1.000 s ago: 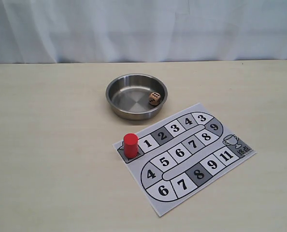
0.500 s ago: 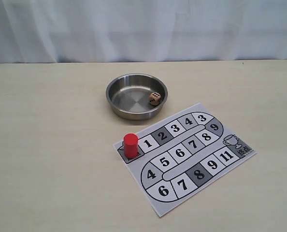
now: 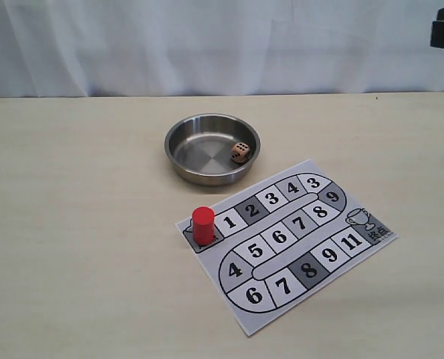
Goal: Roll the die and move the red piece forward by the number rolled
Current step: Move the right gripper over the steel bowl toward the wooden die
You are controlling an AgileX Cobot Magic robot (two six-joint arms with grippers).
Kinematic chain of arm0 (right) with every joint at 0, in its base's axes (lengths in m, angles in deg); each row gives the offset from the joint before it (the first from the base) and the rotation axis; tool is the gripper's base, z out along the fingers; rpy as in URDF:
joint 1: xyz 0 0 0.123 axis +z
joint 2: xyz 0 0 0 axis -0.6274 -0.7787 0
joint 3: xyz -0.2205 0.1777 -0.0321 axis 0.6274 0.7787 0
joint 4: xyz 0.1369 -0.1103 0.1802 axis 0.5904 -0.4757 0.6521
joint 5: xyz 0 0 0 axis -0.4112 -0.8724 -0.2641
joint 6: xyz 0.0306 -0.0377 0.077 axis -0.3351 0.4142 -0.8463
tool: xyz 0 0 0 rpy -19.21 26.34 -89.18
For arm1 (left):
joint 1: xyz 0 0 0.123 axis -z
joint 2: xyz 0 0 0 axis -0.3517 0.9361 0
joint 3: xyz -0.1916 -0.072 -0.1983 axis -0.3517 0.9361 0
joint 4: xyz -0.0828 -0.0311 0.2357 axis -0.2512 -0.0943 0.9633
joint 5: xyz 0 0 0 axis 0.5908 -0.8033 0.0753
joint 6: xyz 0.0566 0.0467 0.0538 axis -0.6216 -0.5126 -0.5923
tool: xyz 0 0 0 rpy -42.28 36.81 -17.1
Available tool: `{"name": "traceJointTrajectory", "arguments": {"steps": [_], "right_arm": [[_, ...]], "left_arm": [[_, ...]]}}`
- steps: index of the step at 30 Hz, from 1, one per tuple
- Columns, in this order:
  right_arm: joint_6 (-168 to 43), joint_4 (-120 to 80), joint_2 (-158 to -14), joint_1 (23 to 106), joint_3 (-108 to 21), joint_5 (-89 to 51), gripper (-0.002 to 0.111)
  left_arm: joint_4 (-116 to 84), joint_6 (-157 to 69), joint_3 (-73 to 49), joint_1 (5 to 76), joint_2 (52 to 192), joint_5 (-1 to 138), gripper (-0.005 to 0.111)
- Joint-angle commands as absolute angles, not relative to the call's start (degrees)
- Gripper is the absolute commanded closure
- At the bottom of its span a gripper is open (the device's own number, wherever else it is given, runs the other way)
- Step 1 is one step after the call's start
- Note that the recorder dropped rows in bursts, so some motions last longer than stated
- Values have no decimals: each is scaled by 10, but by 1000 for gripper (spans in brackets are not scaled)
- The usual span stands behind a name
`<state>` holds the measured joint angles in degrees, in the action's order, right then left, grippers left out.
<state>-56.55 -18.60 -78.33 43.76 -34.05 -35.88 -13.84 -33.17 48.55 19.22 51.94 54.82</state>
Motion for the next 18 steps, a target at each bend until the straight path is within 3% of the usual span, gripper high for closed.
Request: {"name": "traceJointTrajectory", "arguments": {"steps": [1, 10, 18], "right_arm": [[-480, -109, -853, 437, -398, -429, 61], [-255, 125, -978, 437, -508, -552, 61], [-207, 146, -1063, 497, -561, -543, 61]], "left_arm": [[-139, -329, 487, 192, 519, 554, 107], [-138, -329, 487, 192, 519, 555, 107], [-138, -329, 487, 192, 519, 555, 107]]}}
